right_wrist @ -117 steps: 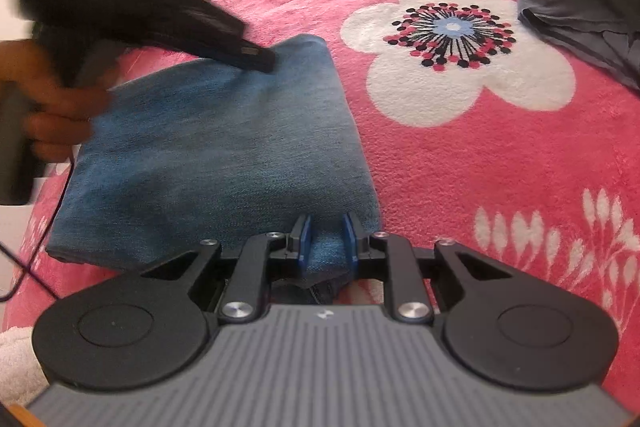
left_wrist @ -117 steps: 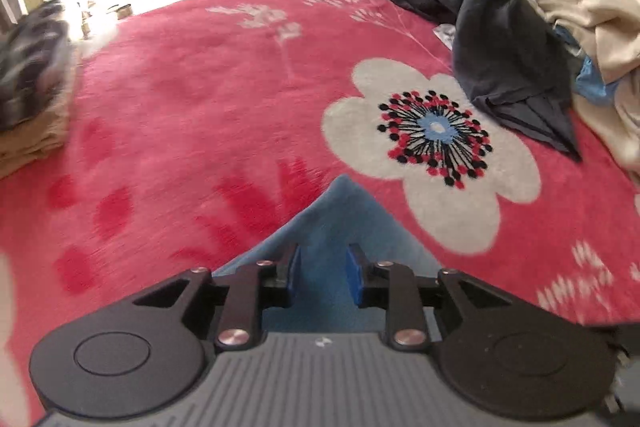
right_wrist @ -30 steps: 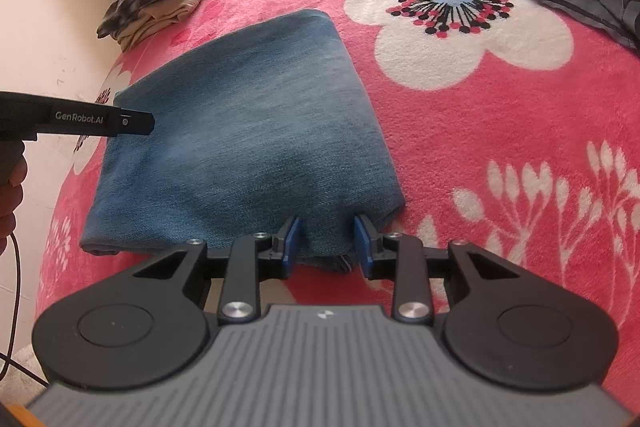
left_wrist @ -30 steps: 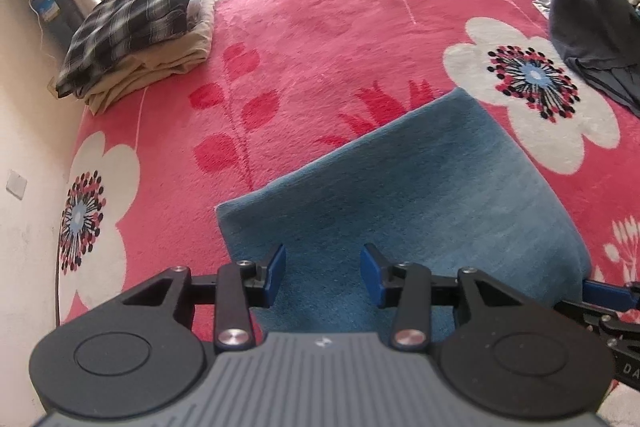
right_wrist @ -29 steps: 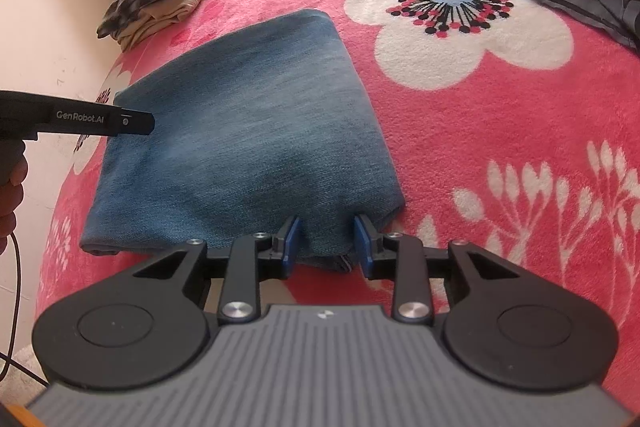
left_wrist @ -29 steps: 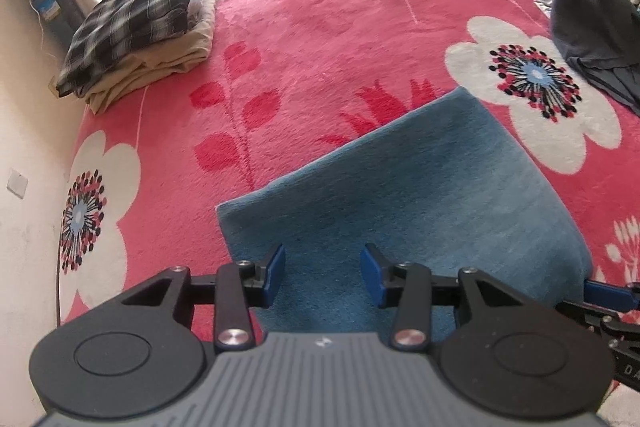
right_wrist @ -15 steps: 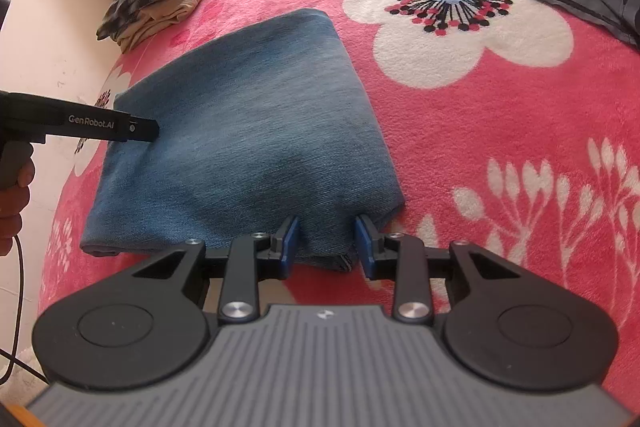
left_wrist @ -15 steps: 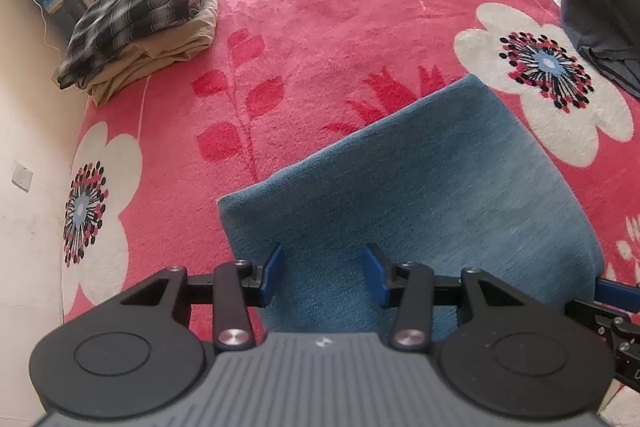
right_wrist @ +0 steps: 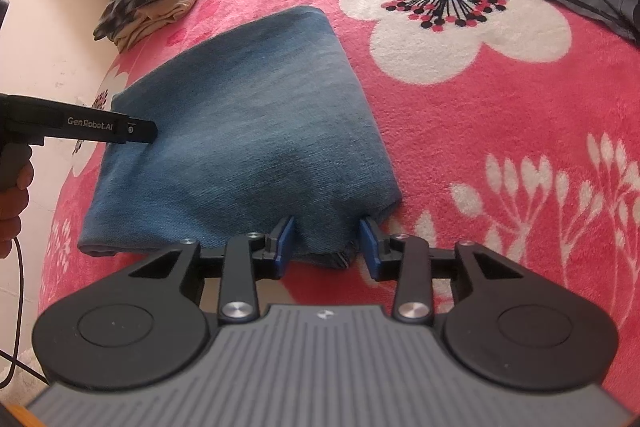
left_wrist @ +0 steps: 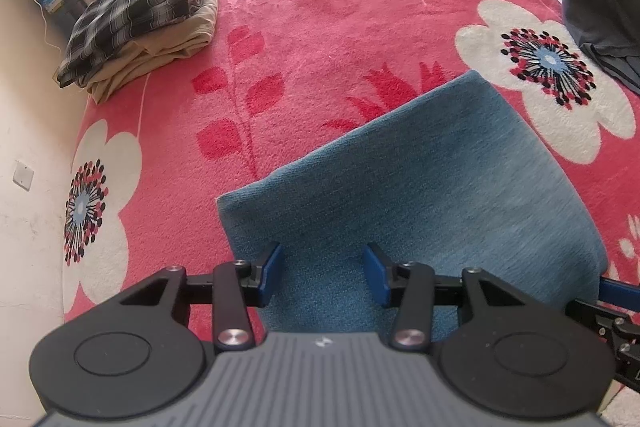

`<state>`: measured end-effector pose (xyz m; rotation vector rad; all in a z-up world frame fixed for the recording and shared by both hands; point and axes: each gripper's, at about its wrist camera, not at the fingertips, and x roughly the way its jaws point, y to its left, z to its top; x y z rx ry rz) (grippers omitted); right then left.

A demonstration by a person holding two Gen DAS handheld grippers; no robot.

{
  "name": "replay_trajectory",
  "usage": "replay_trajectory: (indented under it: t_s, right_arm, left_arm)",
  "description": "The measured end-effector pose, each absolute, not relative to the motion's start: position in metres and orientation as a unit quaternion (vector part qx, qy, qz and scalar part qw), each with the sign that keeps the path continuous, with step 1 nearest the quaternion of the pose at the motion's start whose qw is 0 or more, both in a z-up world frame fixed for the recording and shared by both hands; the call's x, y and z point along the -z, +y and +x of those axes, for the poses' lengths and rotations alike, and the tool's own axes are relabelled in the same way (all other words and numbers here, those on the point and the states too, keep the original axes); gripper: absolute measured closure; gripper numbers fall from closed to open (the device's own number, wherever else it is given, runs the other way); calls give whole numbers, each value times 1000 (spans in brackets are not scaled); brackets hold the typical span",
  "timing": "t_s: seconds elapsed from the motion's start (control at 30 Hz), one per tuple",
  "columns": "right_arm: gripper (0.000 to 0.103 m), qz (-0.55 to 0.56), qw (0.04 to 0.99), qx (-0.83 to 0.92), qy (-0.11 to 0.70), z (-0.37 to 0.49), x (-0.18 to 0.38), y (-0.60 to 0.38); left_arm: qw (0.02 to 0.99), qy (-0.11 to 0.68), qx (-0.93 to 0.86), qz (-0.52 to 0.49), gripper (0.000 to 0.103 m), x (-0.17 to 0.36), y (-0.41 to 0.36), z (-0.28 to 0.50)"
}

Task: Fold clothes
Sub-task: 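Move both open grippers to opposite sides of the folded jeans square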

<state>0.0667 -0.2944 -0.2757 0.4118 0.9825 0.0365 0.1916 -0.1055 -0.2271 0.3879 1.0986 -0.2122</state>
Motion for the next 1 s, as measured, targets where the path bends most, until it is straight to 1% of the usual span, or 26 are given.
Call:
replay_trajectory:
  t_s: [0.73,0.9,1.0]
  right_arm:
    - [67,202,860,-22,468,67,274,-298]
    - [67,203,867,-14,454,52,247,-308]
    - [67,196,881,-11,430,48,223,-312]
  left_arm:
    - [824,523,99,193,55,227,-109,193]
    - [820,529,96,193,54,228,-109,194]
    - [819,533,93,191,53,229,-109,195]
